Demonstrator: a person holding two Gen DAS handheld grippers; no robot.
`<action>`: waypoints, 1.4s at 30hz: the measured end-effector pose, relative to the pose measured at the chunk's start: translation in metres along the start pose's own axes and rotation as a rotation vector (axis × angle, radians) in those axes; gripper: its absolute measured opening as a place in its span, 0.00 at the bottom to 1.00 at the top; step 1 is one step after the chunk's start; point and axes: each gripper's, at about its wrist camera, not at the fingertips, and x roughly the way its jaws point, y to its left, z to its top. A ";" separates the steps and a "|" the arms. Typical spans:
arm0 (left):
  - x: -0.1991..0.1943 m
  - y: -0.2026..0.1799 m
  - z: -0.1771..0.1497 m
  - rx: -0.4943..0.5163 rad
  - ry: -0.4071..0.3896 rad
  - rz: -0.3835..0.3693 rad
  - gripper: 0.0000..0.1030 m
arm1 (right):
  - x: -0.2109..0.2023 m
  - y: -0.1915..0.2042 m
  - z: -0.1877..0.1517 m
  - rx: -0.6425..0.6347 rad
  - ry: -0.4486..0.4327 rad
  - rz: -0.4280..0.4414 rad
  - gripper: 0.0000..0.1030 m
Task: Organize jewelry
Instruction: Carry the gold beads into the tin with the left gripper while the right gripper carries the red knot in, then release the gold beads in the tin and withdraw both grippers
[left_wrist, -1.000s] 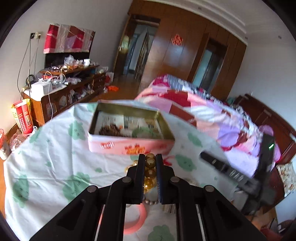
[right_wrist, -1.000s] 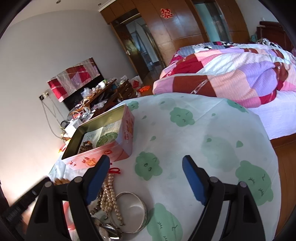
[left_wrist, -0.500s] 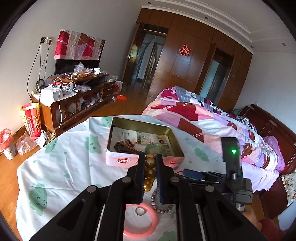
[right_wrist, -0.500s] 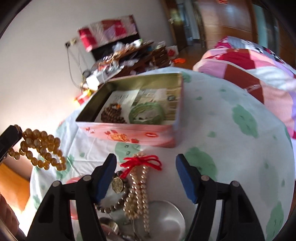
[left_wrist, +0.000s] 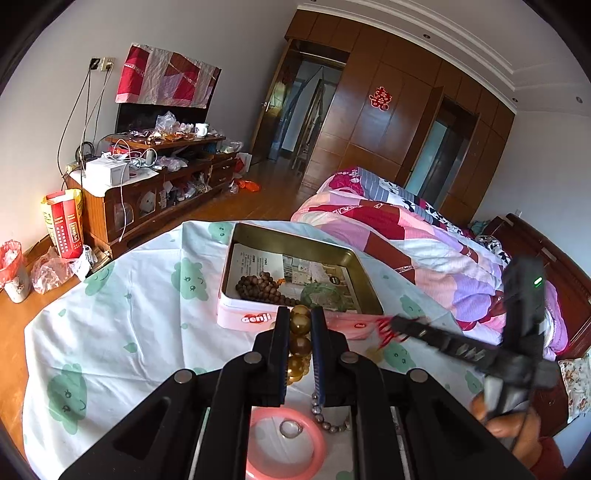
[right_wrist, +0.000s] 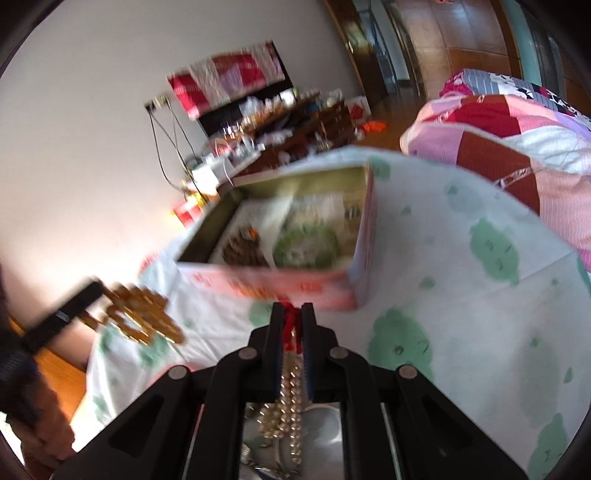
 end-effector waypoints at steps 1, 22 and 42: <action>0.001 0.000 0.002 -0.002 -0.003 0.000 0.10 | -0.005 -0.001 0.006 0.008 -0.014 0.016 0.12; 0.096 0.001 0.060 0.003 -0.033 -0.015 0.10 | 0.049 -0.015 0.085 0.101 -0.088 0.104 0.12; 0.144 -0.007 0.041 0.148 0.058 0.167 0.53 | 0.047 -0.034 0.074 0.072 -0.187 -0.037 0.71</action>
